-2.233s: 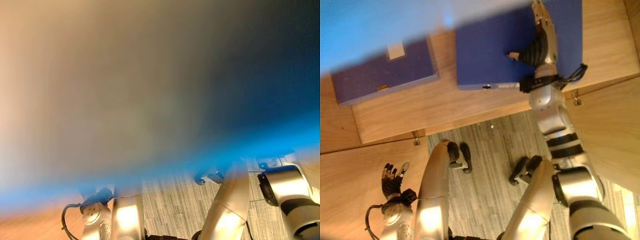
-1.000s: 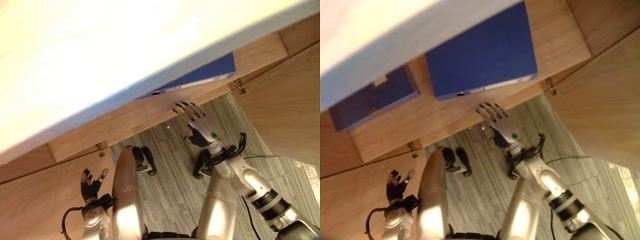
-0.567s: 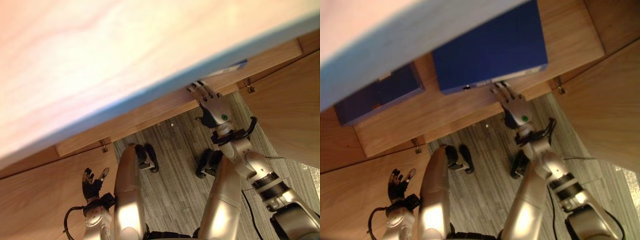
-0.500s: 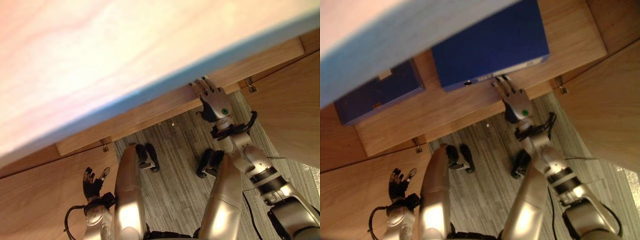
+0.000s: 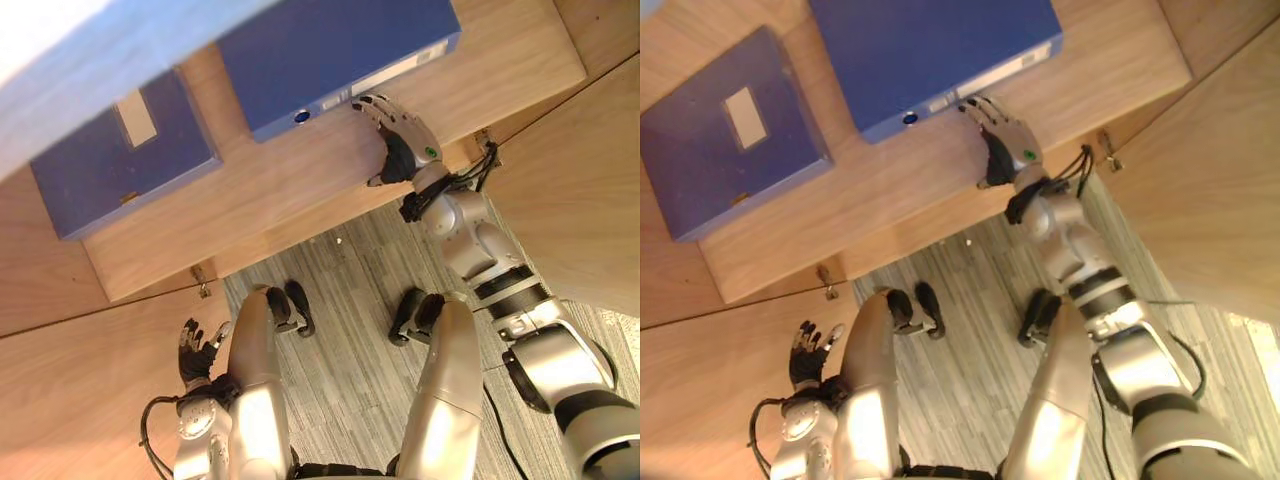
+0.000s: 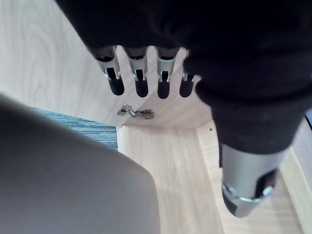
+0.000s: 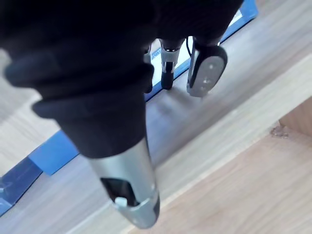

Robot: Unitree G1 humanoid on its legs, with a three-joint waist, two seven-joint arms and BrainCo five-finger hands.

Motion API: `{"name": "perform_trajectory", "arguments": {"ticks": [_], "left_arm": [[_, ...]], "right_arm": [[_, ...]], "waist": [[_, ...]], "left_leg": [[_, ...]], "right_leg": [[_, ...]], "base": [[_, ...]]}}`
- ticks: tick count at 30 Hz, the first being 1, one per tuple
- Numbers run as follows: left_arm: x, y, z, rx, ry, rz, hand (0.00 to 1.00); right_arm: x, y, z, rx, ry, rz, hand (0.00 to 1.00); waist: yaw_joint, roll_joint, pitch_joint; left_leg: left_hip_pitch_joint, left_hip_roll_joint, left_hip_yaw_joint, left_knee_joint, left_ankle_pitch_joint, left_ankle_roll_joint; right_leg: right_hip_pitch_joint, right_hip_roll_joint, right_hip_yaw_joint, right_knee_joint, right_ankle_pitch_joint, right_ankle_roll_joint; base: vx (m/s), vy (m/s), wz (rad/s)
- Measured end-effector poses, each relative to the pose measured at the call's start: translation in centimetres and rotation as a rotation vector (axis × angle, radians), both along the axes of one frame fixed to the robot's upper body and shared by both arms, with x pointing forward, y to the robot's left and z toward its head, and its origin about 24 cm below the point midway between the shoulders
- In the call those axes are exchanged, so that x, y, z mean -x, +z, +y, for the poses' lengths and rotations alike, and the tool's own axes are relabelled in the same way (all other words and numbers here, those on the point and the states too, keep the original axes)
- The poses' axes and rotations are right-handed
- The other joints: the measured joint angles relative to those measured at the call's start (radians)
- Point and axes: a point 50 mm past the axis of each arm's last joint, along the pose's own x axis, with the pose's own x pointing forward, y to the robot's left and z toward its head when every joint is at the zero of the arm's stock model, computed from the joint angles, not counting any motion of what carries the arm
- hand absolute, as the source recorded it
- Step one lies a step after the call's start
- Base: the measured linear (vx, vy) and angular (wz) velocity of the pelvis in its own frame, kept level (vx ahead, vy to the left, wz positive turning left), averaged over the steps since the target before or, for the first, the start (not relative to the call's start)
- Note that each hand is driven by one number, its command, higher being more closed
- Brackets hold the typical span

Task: Walk over to the cabinet, pick up the folder, carry it to the office cabinet, place the folder inside the office cabinet, then close the office cabinet door

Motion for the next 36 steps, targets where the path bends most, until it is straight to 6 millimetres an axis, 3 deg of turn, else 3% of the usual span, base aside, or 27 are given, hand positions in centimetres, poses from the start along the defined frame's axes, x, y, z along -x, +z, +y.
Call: {"name": "perform_trajectory", "arguments": {"ticks": [6,10,12,16,20,21,26,27,29,32,36], "left_arm": [[-0.4,-0.2,-0.1,0.014,-0.001,0.009,0.0],[-0.5,-0.7,-0.8,0.029,-0.028,0.04,0.0],[-0.5,-0.8,-1.1,0.031,-0.039,0.043,0.0],[-0.5,-0.9,-1.3,0.034,-0.059,0.047,0.0],[-0.1,-1.2,-1.2,0.038,-0.074,0.056,0.0],[0.1,-1.5,-1.1,0.04,-0.075,0.067,0.0],[0.8,-2.5,-1.2,0.054,-0.086,0.112,0.0],[0.8,-2.5,-1.2,0.056,-0.09,0.112,0.0],[0.8,-2.7,-1.3,0.061,-0.093,0.117,0.0],[1.0,-2.9,-1.3,0.065,-0.094,0.13,0.0],[1.2,-3.2,-1.3,0.068,-0.095,0.147,0.0]], "right_arm": [[-0.5,-0.5,0.2,-0.037,-0.011,0.031,0.0],[-1.4,-2.3,0.2,-0.057,-0.045,0.115,0.0],[-1.7,-3.6,0.2,-0.063,-0.061,0.165,0.0],[-1.9,-7.2,0.2,-0.059,-0.1,0.291,0.0],[-1.3,-11.2,0.5,-0.04,-0.128,0.412,0.0],[-0.8,-13.0,1.0,-0.045,-0.13,0.471,0.0],[1.5,-18.7,1.8,0.001,-0.139,0.658,0.0],[1.8,-19.8,1.6,0.032,-0.156,0.711,0.0],[4.0,-24.3,-0.3,0.127,-0.248,0.904,0.0],[7.1,-28.2,-1.9,0.143,-0.322,1.068,0.0],[8.5,-29.6,-2.2,0.062,-0.363,1.131,0.0]], "waist": [[0.002,0.002,-0.001],[0.007,0.001,-0.001],[0.008,0.0,-0.001],[0.008,-0.004,-0.004],[0.002,-0.029,-0.021],[0.002,-0.046,-0.031],[-0.01,-0.078,-0.051],[-0.01,-0.08,-0.052],[0.003,-0.08,-0.052],[-0.002,-0.079,-0.053],[-0.01,-0.079,-0.099]], "left_leg": [[0.032,0.0,0.002,-0.097,0.059,0.003],[0.131,-0.002,0.021,-0.25,0.122,-0.001],[0.192,-0.004,0.036,-0.341,0.156,-0.001],[0.361,-0.029,0.08,-0.584,0.252,-0.006],[0.493,-0.054,0.104,-0.764,0.323,-0.016],[0.549,-0.061,0.118,-0.828,0.346,-0.023],[0.681,-0.082,0.124,-0.962,0.39,-0.042],[0.694,-0.085,0.124,-0.975,0.395,-0.044],[0.726,-0.093,0.128,-1.011,0.408,-0.046],[0.779,-0.099,0.135,-1.045,0.42,-0.048],[0.83,-0.098,0.141,-1.084,0.433,-0.055]], "right_leg": [[0.042,0.016,-0.034,-0.098,0.048,-0.01],[0.153,0.048,-0.076,-0.265,0.117,-0.014],[0.22,0.066,-0.098,-0.368,0.17,-0.042],[0.388,0.109,-0.131,-0.626,0.282,-0.047],[0.522,0.135,-0.158,-0.806,0.35,-0.046],[0.572,0.148,-0.16,-0.869,0.373,-0.046],[0.697,0.167,-0.18,-0.975,0.395,-0.044],[0.708,0.168,-0.181,-0.979,0.395,-0.044],[0.73,0.168,-0.184,-0.99,0.395,-0.044],[0.771,0.169,-0.183,-1.003,0.395,-0.044],[0.81,0.181,-0.179,-1.023,0.395,-0.044]], "base": [[-0.01,-0.006,-0.01],[0.01,0.04,-0.08],[0.04,0.06,-0.12],[0.08,0.085,-0.1],[0.12,0.027,-0.01],[0.12,-0.005,-0.08],[0.1,-0.002,0.01],[0.1,-0.005,0.04],[0.09,-0.007,0.03],[0.08,-0.007,-0.02],[0.03,-0.025,-0.07]]}}
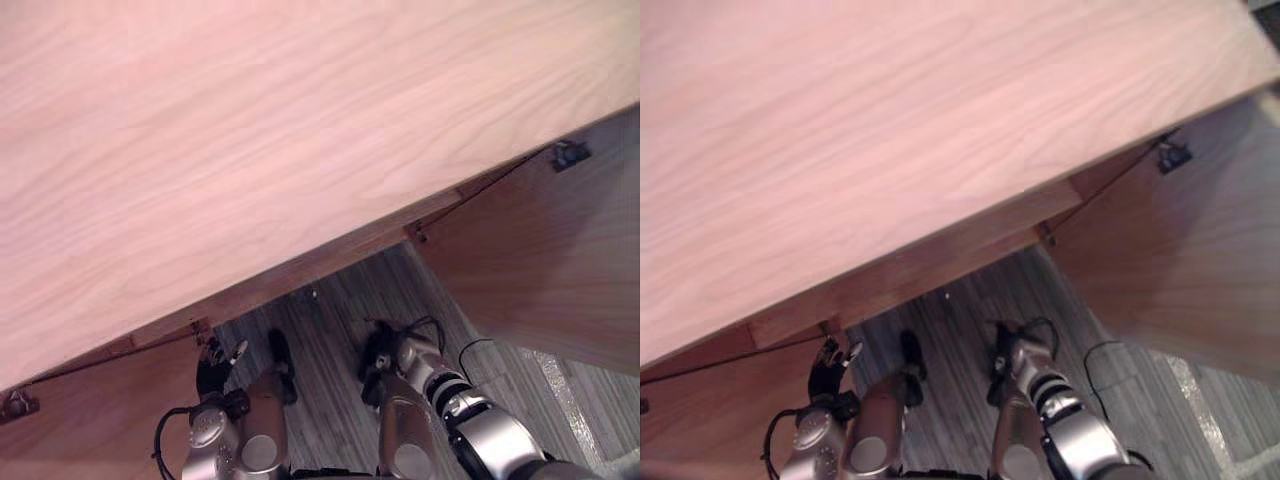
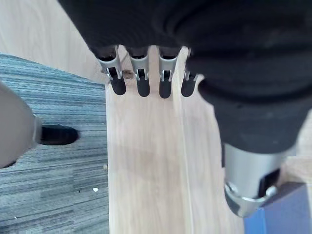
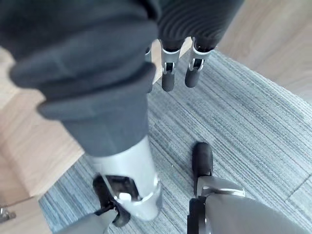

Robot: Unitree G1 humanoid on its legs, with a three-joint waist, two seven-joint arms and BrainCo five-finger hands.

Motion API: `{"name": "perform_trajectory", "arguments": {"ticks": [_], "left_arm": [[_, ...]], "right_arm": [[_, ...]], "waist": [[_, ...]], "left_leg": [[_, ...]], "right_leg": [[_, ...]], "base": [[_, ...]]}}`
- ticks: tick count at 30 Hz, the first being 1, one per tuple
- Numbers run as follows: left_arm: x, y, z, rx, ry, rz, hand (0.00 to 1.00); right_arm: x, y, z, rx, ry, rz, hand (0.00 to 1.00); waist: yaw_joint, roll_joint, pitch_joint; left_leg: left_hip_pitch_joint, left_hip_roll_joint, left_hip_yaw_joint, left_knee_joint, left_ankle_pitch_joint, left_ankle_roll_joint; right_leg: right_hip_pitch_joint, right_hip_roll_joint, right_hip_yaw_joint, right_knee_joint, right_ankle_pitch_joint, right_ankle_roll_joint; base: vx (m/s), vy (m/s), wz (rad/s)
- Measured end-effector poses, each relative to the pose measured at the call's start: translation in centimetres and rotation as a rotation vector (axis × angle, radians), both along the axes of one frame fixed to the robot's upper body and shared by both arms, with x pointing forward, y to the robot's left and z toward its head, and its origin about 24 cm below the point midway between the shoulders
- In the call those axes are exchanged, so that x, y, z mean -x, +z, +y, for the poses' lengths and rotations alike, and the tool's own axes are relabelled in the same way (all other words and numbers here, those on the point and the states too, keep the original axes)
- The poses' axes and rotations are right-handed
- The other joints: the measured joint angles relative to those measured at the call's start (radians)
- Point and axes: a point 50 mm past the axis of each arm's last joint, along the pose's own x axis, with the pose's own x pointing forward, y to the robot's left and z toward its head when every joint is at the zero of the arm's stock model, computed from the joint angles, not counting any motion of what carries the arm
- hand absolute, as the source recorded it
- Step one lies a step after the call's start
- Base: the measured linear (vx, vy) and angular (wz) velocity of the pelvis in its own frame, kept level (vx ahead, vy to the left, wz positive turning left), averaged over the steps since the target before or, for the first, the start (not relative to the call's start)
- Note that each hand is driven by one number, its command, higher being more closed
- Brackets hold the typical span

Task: Walk over to the cabinet, pick up the folder, carry it to the office cabinet, place the folder inside the office cabinet, then close the office cabinet door

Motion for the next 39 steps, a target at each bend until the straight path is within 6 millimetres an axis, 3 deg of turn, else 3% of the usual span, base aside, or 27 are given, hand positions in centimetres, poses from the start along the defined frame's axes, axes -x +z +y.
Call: {"name": "perform_trajectory", "arguments": {"ticks": [3,7,11,14,17,20,25,30,35,39], "left_arm": [[0.5,-0.9,-0.1,-0.031,-0.03,0.051,0.0],[1.8,-2.7,0.1,-0.071,-0.05,0.16,0.0],[3.2,-4.3,0.2,-0.108,-0.048,0.268,0.0],[5.0,-5.9,0.0,-0.115,-0.067,0.377,0.0],[5.9,-6.8,-0.1,-0.097,-0.063,0.427,0.0],[6.5,-7.4,-0.3,-0.106,-0.088,0.47,0.0],[6.5,-8.0,-1.2,-0.125,-0.166,0.511,0.0],[6.0,-8.2,-2.5,-0.081,-0.21,0.508,0.0],[5.5,-8.5,-4.2,-0.097,-0.384,0.515,0.0],[5.4,-8.5,-4.8,-0.11,-0.452,0.512,0.0]], "right_arm": [[1.9,-1.6,0.8,-0.202,-0.169,0.045,0.0],[6.3,-4.1,1.5,-0.564,-0.581,0.053,0.0],[10.0,-6.1,0.1,-0.73,-0.984,0.047,0.0],[12.3,-7.1,-1.9,-0.775,-1.207,0.026,0.0],[14.1,-7.7,-2.1,-0.763,-1.239,0.055,0.0],[15.4,-8.2,-2.0,-0.768,-1.27,0.084,0.0],[16.8,-8.6,-2.4,-0.782,-1.352,0.089,0.0],[17.4,-8.8,-2.9,-0.792,-1.428,0.083,0.0],[17.4,-8.9,-3.0,-0.81,-1.438,0.085,0.0],[17.5,-8.9,-3.1,-0.832,-1.461,0.079,0.0]], "waist": [[0.002,0.0,-0.047],[0.002,0.0,-0.111],[0.005,0.003,-0.157],[0.005,0.007,-0.204],[0.001,-0.003,-0.248],[0.001,-0.003,-0.293],[-0.005,-0.006,-0.35],[-0.004,-0.008,-0.357],[-0.009,-0.016,-0.354],[-0.015,-0.035,-0.355]], "left_leg": [[0.045,0.011,0.008,-0.031,0.01,-0.012],[0.107,0.043,0.012,-0.033,0.003,-0.031],[0.119,0.088,-0.026,0.082,-0.07,-0.039],[0.117,0.071,-0.174,0.146,-0.167,-0.066],[0.123,0.012,-0.243,0.147,-0.217,-0.054],[0.152,-0.017,-0.201,0.108,-0.211,-0.047],[0.227,-0.041,-0.163,0.038,-0.198,-0.03],[0.279,-0.042,-0.159,-0.005,-0.197,-0.028],[0.328,-0.05,-0.128,-0.043,-0.199,-0.024],[0.334,-0.057,-0.112,-0.046,-0.203,-0.019]], "right_leg": [[0.039,0.022,-0.001,-0.03,0.0,-0.001],[0.121,0.065,-0.003,-0.077,0.005,-0.009],[0.19,0.107,0.015,-0.116,0.01,-0.017],[0.197,0.132,0.075,-0.133,0.025,-0.015],[0.2,0.127,0.125,-0.176,0.058,0.0],[0.23,0.109,0.163,-0.265,0.115,0.015],[0.288,0.1,0.194,-0.351,0.145,0.022],[0.305,0.111,0.225,-0.365,0.146,0.022],[0.306,0.115,0.278,-0.365,0.148,0.019],[0.297,0.112,0.309,-0.365,0.152,0.021]], "base": [[0.02,-0.055,-0.09],[0.06,-0.069,-0.07],[0.02,-0.044,-0.21],[-0.03,0.083,-0.59],[-0.03,0.149,-0.41],[0.03,0.141,-0.32],[0.11,0.061,-0.22],[0.1,0.009,-0.22],[0.02,0.031,-0.33],[-0.02,0.039,-0.16]]}}
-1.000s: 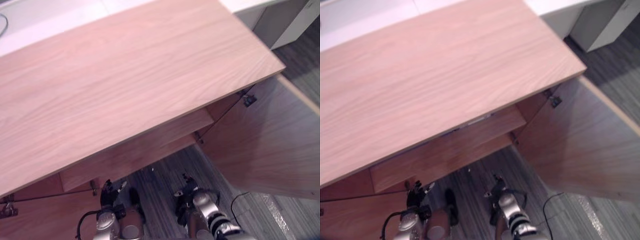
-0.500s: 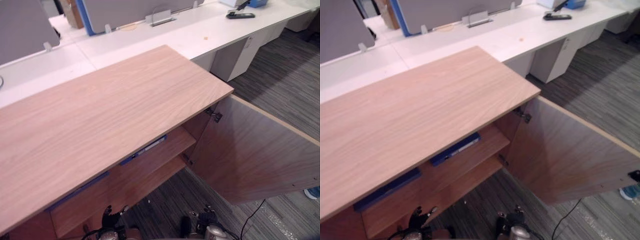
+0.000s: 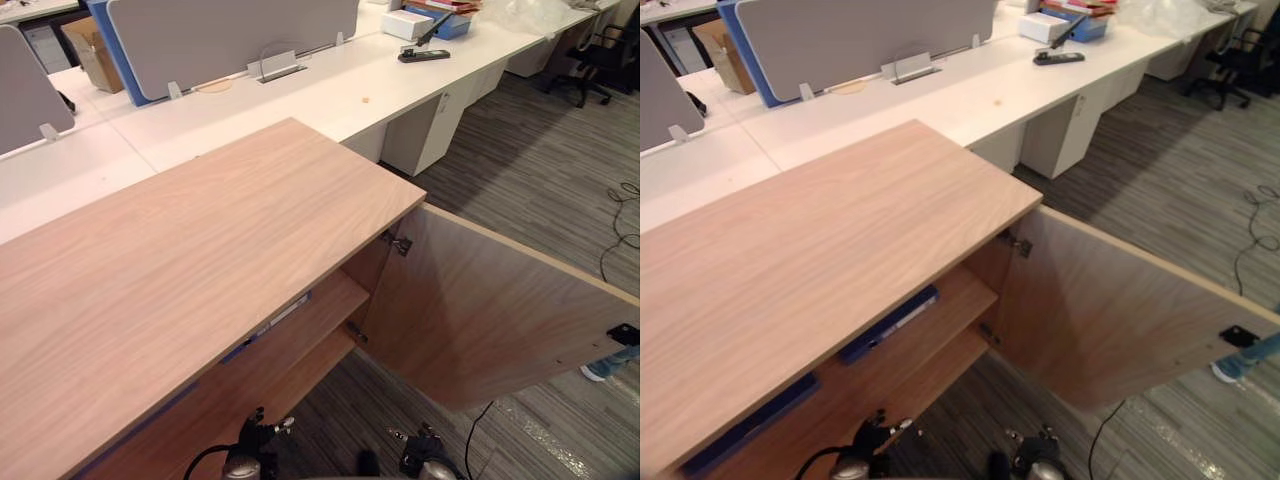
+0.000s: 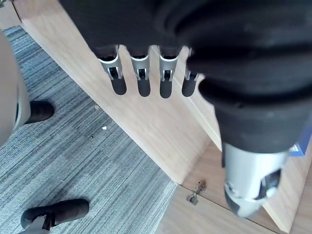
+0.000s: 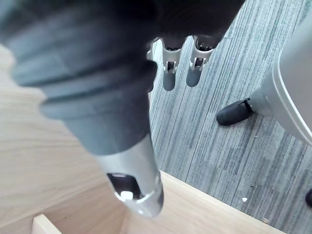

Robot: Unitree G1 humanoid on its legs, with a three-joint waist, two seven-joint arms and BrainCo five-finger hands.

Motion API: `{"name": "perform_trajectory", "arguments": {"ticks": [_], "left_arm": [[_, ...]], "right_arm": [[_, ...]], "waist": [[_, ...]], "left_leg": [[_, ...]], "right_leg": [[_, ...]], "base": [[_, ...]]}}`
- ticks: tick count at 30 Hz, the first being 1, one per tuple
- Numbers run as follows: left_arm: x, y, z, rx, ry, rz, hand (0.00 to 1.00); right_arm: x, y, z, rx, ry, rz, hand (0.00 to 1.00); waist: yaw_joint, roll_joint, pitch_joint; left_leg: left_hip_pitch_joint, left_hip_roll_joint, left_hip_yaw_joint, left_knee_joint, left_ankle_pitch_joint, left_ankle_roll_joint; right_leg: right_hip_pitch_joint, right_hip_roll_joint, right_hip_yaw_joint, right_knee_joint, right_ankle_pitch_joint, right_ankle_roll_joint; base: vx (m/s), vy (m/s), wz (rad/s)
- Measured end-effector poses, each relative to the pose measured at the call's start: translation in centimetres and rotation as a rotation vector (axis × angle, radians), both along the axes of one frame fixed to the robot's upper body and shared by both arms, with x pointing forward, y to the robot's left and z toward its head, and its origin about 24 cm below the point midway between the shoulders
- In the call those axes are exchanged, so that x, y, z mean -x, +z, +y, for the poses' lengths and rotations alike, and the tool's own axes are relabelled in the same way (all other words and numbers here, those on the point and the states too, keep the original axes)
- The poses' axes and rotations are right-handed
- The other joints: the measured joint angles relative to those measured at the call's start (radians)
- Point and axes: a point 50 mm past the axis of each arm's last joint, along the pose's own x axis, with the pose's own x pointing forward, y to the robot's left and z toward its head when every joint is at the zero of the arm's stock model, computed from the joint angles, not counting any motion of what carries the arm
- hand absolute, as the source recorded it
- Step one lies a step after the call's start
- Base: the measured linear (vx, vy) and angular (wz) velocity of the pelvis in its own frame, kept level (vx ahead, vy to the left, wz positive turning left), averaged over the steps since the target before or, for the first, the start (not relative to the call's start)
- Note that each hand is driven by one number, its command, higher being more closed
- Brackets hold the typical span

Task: Walk over to the cabinet, pick up the folder, carry it to the office cabinet, place the folder inside the office cabinet, then close the office cabinet door

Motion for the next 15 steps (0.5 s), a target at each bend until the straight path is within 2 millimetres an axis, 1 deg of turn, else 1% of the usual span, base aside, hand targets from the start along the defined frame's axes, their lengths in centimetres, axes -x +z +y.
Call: {"name": "perform_trajectory", "arguments": {"ticks": [2,5,8,15], "left_arm": [[-0.02,0.01,-0.08,-0.01,-0.03,-0.002,0.0],[0.03,-0.06,-0.24,-0.02,-0.067,-0.001,0.0],[-0.03,-0.05,-0.42,-0.027,-0.092,-0.002,0.0],[-0.13,-0.01,-0.57,-0.027,-0.085,-0.006,0.0]], "right_arm": [[0.02,-0.02,-0.1,-0.006,-0.007,-0.002,0.0],[0.05,-0.03,-0.24,-0.01,-0.025,-0.001,0.0],[0.06,-0.04,-0.23,-0.012,-0.033,0.0,0.0],[-0.04,0.0,-0.21,-0.014,-0.033,-0.002,0.0]], "waist": [[0.0,-0.005,-0.001],[0.004,-0.005,-0.001],[0.001,-0.005,-0.001],[0.0,-0.005,0.009]], "left_leg": [[0.003,-0.002,0.01,0.0,-0.002,0.002],[0.014,-0.005,0.03,-0.001,-0.008,0.007],[0.016,-0.009,0.033,0.0,-0.01,0.01],[0.038,-0.01,0.066,0.001,-0.017,0.013]], "right_leg": [[-0.003,0.0,0.012,0.0,0.002,0.0],[-0.003,-0.002,0.031,0.0,0.004,0.003],[-0.003,-0.005,0.034,0.001,0.004,0.003],[-0.001,-0.004,0.055,0.006,0.008,0.006]], "base": [[-0.02,0.032,-0.16],[-0.01,0.038,-0.19],[-0.01,0.019,-0.03],[-0.02,0.028,-0.14]]}}
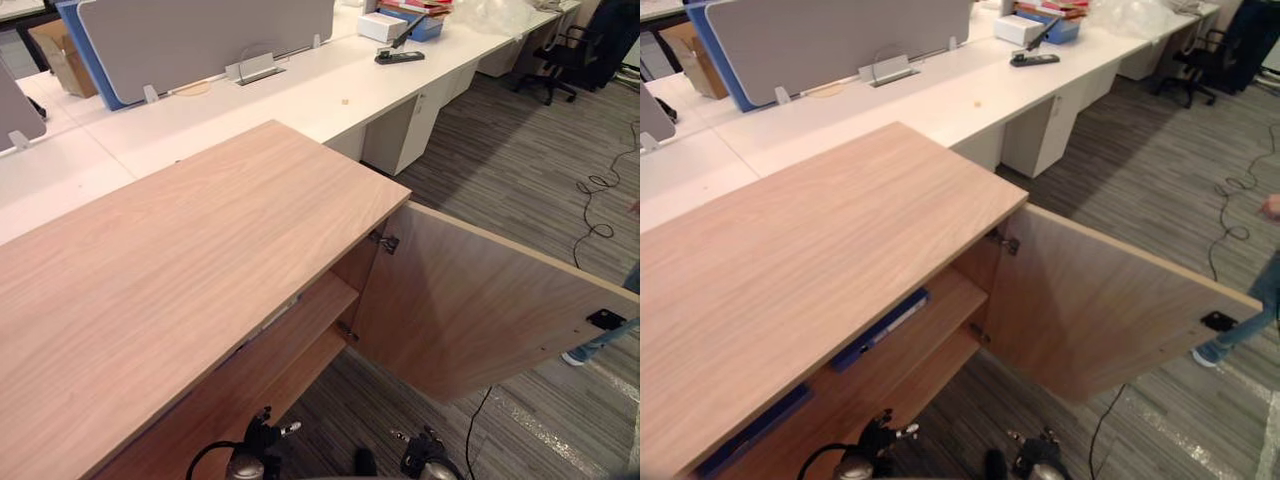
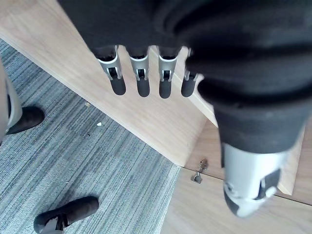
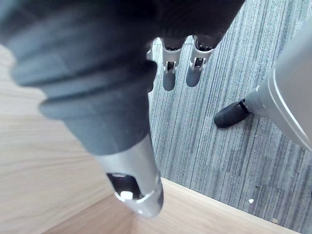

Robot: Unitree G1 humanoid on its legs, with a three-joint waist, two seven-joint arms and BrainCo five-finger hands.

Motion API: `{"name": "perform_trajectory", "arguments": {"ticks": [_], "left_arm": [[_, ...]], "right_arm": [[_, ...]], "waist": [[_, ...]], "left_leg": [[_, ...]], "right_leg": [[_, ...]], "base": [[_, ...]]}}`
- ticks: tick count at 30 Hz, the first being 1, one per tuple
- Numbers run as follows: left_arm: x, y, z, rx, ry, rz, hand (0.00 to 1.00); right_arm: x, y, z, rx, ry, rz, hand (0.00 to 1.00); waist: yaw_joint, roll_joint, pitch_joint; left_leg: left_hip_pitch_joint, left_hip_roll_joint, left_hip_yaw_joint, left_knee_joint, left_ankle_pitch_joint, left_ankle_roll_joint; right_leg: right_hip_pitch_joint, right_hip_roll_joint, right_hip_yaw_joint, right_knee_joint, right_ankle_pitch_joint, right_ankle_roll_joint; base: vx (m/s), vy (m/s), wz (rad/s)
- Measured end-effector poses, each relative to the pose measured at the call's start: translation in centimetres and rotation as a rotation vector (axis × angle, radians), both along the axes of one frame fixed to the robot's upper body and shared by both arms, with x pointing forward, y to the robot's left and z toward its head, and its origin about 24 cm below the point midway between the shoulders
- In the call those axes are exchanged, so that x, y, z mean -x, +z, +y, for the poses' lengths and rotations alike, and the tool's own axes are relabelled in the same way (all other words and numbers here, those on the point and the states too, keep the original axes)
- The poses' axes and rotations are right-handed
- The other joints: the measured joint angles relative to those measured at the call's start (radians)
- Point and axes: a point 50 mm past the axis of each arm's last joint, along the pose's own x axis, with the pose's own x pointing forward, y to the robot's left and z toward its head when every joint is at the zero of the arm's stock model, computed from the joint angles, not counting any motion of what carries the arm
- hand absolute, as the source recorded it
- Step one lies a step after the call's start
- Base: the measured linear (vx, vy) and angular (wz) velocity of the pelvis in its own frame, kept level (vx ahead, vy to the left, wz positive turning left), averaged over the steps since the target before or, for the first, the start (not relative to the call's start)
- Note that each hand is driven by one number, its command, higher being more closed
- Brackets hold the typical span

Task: Walk over to the cabinet, pick up the folder, carry it to the office cabinet, place the folder inside the office cabinet, then close the office cabinet door

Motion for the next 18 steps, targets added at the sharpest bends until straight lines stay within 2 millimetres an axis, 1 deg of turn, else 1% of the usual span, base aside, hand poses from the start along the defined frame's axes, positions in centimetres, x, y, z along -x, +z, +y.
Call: {"name": "perform_trajectory", "arguments": {"ticks": [2,5,7,8,9,10,12,14,16,17,18], "left_arm": [[-0.4,0.1,0.0,0.004,0.01,-0.011,0.0],[-0.8,0.3,0.3,0.008,0.056,-0.021,0.0],[-0.8,0.3,0.5,0.003,0.079,-0.023,0.0],[-0.8,0.3,0.6,0.004,0.095,-0.024,0.0],[-1.0,0.4,0.7,0.006,0.104,-0.033,0.0],[-1.2,0.6,1.1,-0.001,0.125,-0.047,0.0],[-1.0,0.5,1.3,-0.009,0.131,-0.038,0.0],[-0.9,0.4,1.2,-0.011,0.124,-0.034,0.0],[-0.9,0.4,1.1,-0.017,0.099,-0.031,0.0],[-0.7,0.3,1.3,-0.027,0.086,-0.023,0.0],[-0.6,0.2,1.4,-0.032,0.079,-0.019,0.0]], "right_arm": [[-0.4,0.2,0.0,0.003,0.006,-0.013,0.0],[-1.1,0.5,0.2,0.012,0.039,-0.038,0.0],[-1.2,0.6,0.2,0.015,0.04,-0.043,0.0],[-1.6,0.7,0.1,0.02,0.038,-0.054,0.0],[-1.8,0.9,0.0,0.024,0.035,-0.062,0.0],[-1.8,0.9,0.0,0.026,0.043,-0.059,0.0],[-1.8,0.9,0.0,0.037,0.059,-0.058,0.0],[-1.7,0.8,0.0,0.045,0.096,-0.047,0.0],[-1.9,0.8,-0.1,0.057,0.119,-0.043,0.0],[-2.2,0.8,0.0,0.062,0.134,-0.042,0.0],[-2.3,0.9,-0.1,0.064,0.137,-0.045,0.0]], "waist": [[0.005,0.0,0.024],[-0.003,-0.003,0.057],[-0.001,-0.001,0.06],[0.0,0.008,0.068],[-0.001,0.013,0.072],[0.002,0.005,0.078],[-0.003,0.007,0.08],[-0.007,0.007,0.077],[-0.016,0.002,0.08],[-0.022,-0.001,0.082],[-0.025,0.0,0.082]], "left_leg": [[0.014,0.0,0.024,0.002,-0.004,0.001],[0.025,0.003,0.072,0.026,-0.024,0.003],[0.03,0.009,0.104,0.026,-0.028,0.003],[0.031,0.021,0.134,0.025,-0.029,0.003],[0.034,0.029,0.154,0.028,-0.028,0.003],[0.051,0.036,0.182,0.036,-0.028,0.0],[0.06,0.042,0.179,0.065,-0.025,0.006],[0.068,0.038,0.145,0.07,-0.014,0.04],[0.069,0.027,0.113,0.051,-0.017,0.044],[0.068,0.024,0.1,0.029,-0.025,0.037],[0.074,0.024,0.097,0.012,-0.031,0.028]], "right_leg": [[-0.003,0.003,0.02,0.016,0.0,0.0],[-0.014,0.008,0.051,0.04,0.0,0.0],[-0.038,0.015,0.037,0.062,-0.003,-0.004],[-0.056,0.007,-0.022,0.085,-0.025,-0.038],[-0.081,-0.016,-0.132,0.127,-0.047,-0.072],[-0.102,-0.048,-0.242,0.182,-0.045,-0.087],[-0.11,-0.043,-0.288,0.234,-0.038,-0.079],[-0.108,-0.04,-0.32,0.245,-0.039,-0.079],[-0.115,-0.035,-0.321,0.224,-0.043,-0.074],[-0.128,-0.033,-0.329,0.221,-0.057,-0.079],[-0.136,-0.039,-0.361,0.229,-0.078,-0.082]], "base": [[-0.07,0.044,-0.31],[-0.09,0.054,-0.37],[-0.06,0.009,-0.48],[-0.04,-0.031,-0.55],[-0.01,-0.014,-0.73],[0.04,0.017,-0.65],[0.05,-0.013,-0.51],[0.04,-0.111,-0.41],[0.0,-0.063,-0.29],[-0.04,-0.027,-0.18],[-0.07,0.012,-0.16]]}}
